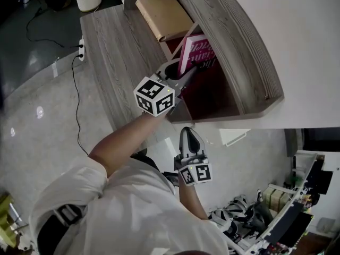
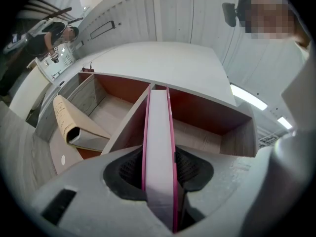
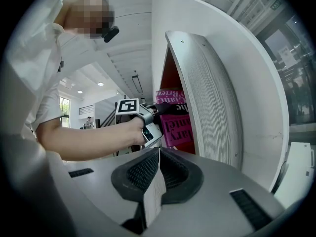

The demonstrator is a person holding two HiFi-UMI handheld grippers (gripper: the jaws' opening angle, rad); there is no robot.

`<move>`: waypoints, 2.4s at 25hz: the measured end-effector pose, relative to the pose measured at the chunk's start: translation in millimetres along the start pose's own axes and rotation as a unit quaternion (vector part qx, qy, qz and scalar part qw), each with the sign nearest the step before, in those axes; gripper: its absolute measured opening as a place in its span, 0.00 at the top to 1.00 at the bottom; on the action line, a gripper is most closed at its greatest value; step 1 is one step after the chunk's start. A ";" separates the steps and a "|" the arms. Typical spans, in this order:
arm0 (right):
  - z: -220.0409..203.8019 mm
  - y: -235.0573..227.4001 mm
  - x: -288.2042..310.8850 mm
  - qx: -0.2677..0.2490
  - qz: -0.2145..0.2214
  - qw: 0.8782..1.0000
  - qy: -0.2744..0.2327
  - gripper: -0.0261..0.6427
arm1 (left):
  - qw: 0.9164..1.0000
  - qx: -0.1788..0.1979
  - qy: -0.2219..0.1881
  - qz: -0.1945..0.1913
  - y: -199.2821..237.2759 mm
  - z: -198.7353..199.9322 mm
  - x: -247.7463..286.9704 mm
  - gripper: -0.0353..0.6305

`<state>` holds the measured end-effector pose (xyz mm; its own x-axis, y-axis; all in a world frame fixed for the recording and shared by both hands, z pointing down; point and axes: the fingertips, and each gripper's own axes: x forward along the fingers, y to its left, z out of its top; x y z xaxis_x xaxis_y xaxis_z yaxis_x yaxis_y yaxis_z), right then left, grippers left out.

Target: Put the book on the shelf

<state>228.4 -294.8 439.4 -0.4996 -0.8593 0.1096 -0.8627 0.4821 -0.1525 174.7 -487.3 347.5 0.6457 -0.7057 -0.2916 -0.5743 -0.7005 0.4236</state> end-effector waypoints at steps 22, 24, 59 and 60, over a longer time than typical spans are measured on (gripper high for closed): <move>-7.8 -4.4 -5.7 0.009 -0.015 1.000 0.009 0.93 | 0.998 0.069 0.006 -0.006 12.4 1.2 6.8 0.72; -8.5 -2.7 -5.5 0.011 -0.012 1.000 0.010 0.93 | 0.998 0.069 0.011 -0.005 13.0 0.5 7.3 0.72; -20.8 3.7 8.3 0.009 0.006 1.000 0.006 0.93 | 0.990 0.113 0.079 0.020 9.8 -4.8 -115.9 0.66; -18.4 2.4 6.8 0.002 0.004 1.000 0.003 0.93 | 0.989 0.119 0.086 0.023 8.2 -7.0 -124.9 0.67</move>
<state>221.5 -296.3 457.8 -0.5077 -0.8538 0.1150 -0.8580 0.4888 -0.1580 92.9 -404.2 393.4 0.6800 -0.7236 -0.1185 -0.6941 -0.6874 0.2138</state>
